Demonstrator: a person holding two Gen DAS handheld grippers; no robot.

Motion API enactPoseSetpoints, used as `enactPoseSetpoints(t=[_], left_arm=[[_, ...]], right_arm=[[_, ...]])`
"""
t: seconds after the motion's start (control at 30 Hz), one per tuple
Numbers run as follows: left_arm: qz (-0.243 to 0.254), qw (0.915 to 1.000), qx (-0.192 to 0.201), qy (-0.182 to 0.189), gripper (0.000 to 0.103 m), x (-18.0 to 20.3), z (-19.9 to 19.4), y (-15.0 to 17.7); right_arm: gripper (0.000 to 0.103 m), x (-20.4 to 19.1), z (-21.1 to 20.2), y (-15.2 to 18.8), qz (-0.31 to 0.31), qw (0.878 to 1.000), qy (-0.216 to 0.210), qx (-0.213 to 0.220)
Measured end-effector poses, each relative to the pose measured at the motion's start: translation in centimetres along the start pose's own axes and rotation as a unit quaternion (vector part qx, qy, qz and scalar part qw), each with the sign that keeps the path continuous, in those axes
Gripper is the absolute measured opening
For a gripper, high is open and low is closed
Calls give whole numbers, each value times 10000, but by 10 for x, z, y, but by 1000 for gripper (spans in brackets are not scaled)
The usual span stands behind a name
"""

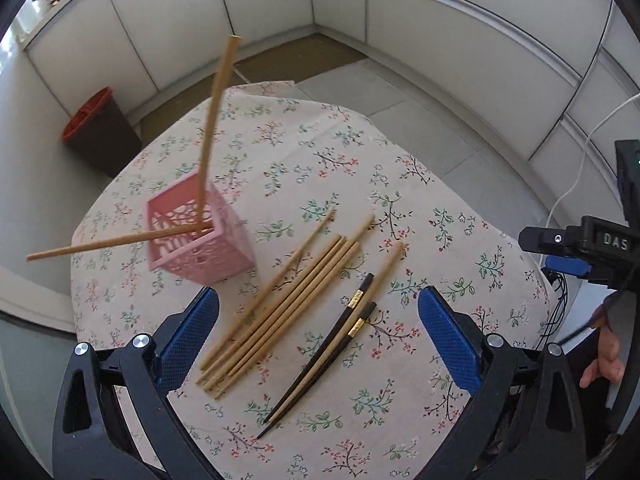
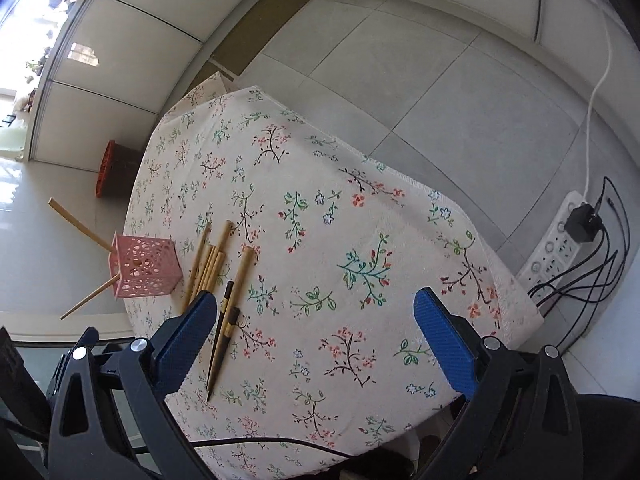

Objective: Organize utensils
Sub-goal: 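Grasp another wooden chopstick from the pile with the left tool and lift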

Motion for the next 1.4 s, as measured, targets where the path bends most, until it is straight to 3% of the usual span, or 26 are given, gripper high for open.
enactPoseSetpoints(t=[0.13, 0.2, 0.3, 0.67, 0.83, 1.03, 1.2, 1.4], left_arm=[[160, 9990, -426, 55, 83, 16, 47, -24], [271, 9968, -752, 74, 63, 19, 72, -34], [275, 9936, -1096, -17, 50, 11, 104, -45], [138, 9838, -1787, -4, 19, -17, 161, -52], [-186, 9856, -1629, 412, 16, -30, 163, -49], [-270, 9931, -1111, 267, 10, -36, 143, -29], [-451, 9976, -408, 338, 7, -46, 85, -6], [-684, 9958, 493, 362, 6, -59, -4, 15]], right_arm=[[96, 5, 8, -2, 142, 9993, -210, -281], [96, 7, 14, -2, 279, 9979, -332, -479], [96, 8, 19, -2, 358, 9968, -402, -586], [96, -7, 29, 2, 176, 9952, -515, -810], [96, -13, 33, 5, 60, 9960, -413, -788], [96, -13, 32, 1, -26, 9983, -112, -564], [96, -19, 36, -2, -26, 9988, 9, -497], [96, -54, 51, 5, -105, 9976, -40, -689]])
Point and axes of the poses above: each gripper's, at about its wrist camera, not at the fingertips, and z roughly the way its jaws point, x to its right, y to its underside, the point moved 5 cm from there along z, roughly the way its jaws point, and after that the axes turned 4 degrees about y, right-handed, at the moved point
